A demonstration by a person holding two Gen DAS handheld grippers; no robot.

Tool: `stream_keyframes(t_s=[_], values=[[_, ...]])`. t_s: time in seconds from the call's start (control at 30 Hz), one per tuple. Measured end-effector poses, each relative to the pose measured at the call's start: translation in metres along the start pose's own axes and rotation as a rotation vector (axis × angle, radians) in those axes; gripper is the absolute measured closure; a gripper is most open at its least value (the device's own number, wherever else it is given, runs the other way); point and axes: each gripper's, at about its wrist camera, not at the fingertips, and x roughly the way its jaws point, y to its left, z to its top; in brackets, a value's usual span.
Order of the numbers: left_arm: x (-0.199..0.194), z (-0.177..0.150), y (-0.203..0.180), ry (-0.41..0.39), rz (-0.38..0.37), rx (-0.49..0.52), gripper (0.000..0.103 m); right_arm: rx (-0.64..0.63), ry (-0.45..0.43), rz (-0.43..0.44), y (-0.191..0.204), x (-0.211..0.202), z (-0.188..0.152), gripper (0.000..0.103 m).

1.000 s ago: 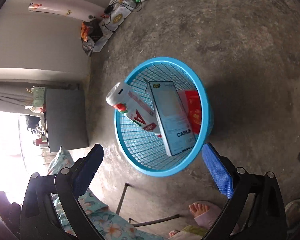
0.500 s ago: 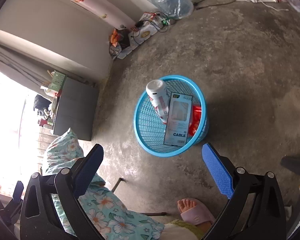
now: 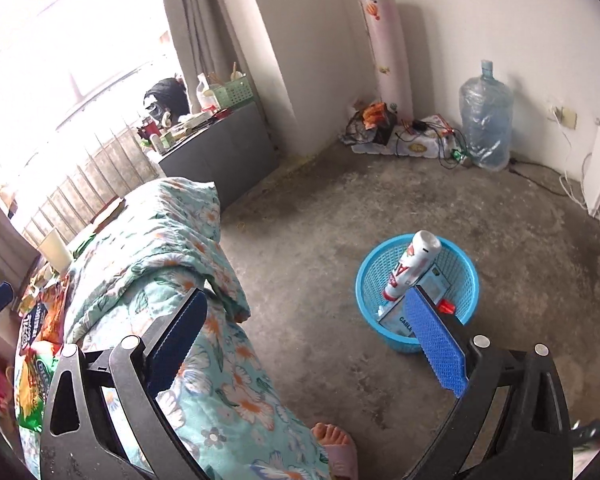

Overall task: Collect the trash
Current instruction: 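Move both tools back to the snack bags on the bed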

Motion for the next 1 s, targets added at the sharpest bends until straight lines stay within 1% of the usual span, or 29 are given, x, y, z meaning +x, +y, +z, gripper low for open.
stream_keyframes(t_s=[0.07, 0.17, 0.27, 0.33, 0.43, 0.53, 0.6, 0.73, 0.83, 0.9, 1.0], values=[[-0.025, -0.005, 0.018, -0.044, 0.050, -0.021, 0.010, -0.067, -0.014, 0.026, 0.021, -0.006, -0.004, 0.008], [-0.060, -0.017, 0.047, -0.112, 0.110, -0.088, 0.008, -0.143, -0.021, 0.079, 0.049, -0.014, -0.009, 0.008], [-0.090, -0.026, 0.076, -0.158, 0.148, -0.160, 0.007, -0.190, -0.019, 0.137, 0.074, -0.021, -0.013, 0.008], [-0.106, -0.029, 0.094, -0.180, 0.182, -0.200, 0.007, -0.207, 0.017, 0.186, 0.086, -0.021, -0.015, 0.008], [-0.131, -0.034, 0.111, -0.226, 0.247, -0.243, 0.007, -0.223, 0.060, 0.231, 0.100, -0.020, -0.018, 0.008], [-0.156, -0.042, 0.127, -0.274, 0.334, -0.286, 0.007, -0.201, 0.115, 0.279, 0.107, -0.016, -0.021, 0.008], [-0.170, -0.049, 0.139, -0.298, 0.362, -0.320, 0.007, -0.175, 0.156, 0.311, 0.112, -0.012, -0.024, 0.008], [-0.192, -0.066, 0.161, -0.315, 0.412, -0.377, 0.007, -0.173, 0.210, 0.372, 0.128, -0.009, -0.030, 0.009], [-0.198, -0.078, 0.173, -0.309, 0.444, -0.400, 0.007, -0.175, 0.255, 0.426, 0.143, -0.004, -0.034, 0.012], [-0.198, -0.086, 0.181, -0.292, 0.460, -0.411, 0.007, -0.164, 0.297, 0.468, 0.150, 0.001, -0.036, 0.016], [-0.197, -0.095, 0.191, -0.261, 0.475, -0.426, 0.007, -0.161, 0.352, 0.506, 0.162, 0.008, -0.042, 0.023]])
